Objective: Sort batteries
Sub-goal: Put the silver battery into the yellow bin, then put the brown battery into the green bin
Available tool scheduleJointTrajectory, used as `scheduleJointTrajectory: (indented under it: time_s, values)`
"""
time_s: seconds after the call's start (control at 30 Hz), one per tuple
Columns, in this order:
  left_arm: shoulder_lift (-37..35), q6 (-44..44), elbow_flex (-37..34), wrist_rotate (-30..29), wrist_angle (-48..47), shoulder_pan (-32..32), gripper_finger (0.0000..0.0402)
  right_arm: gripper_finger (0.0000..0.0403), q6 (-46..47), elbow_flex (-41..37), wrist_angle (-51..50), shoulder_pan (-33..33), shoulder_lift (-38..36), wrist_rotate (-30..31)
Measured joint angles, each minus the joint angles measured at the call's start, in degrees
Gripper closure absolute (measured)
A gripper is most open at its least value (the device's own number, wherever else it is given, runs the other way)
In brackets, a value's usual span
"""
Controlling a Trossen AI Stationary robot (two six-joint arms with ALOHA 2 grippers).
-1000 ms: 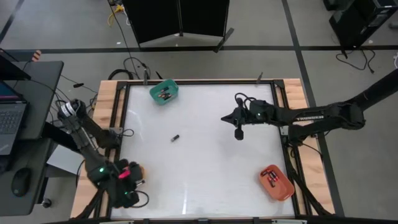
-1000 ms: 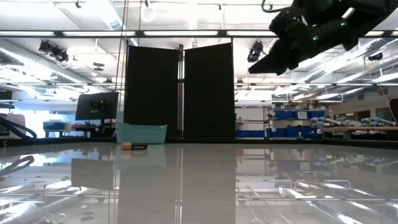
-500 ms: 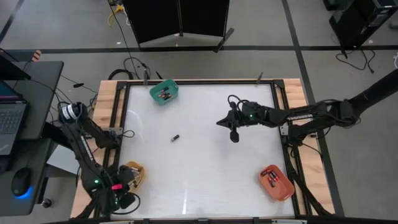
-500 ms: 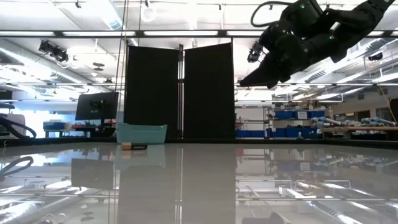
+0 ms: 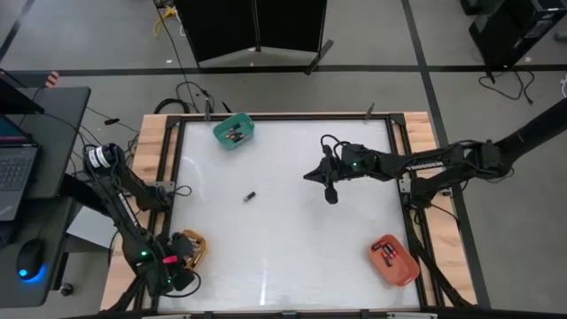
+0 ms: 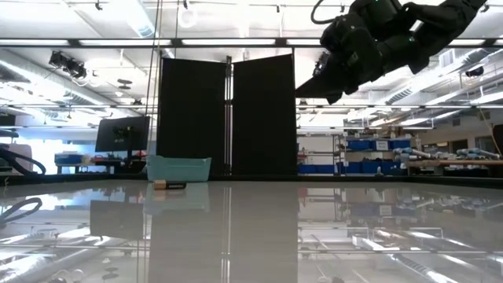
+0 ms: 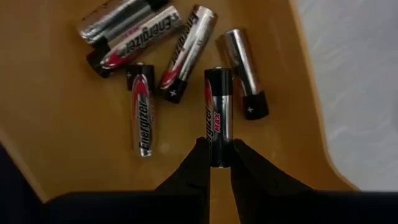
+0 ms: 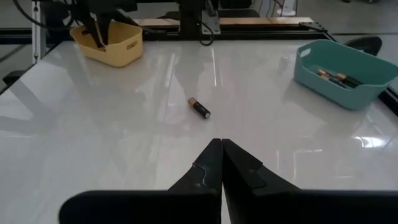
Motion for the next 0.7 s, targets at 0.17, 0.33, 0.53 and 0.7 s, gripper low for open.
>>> scheduleJointTrajectory:
  time_s: [0.17,0.33,0.53,0.7]
  values:
    - [0.00,-0.07,0.01,1.52,0.92,0.09,0.0358,0.0391,-0.23,1.49,0.10,0.49,1.96,-0.28]
    - [0.02,-0.09,0.39,4.27,0.66,0.59,0.0303,0.0391,-0.28,3.75,0.20,0.63,5.41,-3.15]
    - [0.02,1.20,4.55,2.99,-4.08,0.61,0.0259,0.0391,-1.23,10.39,0.22,1.75,12.67,-5.76]
    - [-0.63,2.87,9.64,-8.76,-9.62,0.49,0.0275,0.0390,-4.16,18.87,-0.12,2.86,21.67,-11.75]
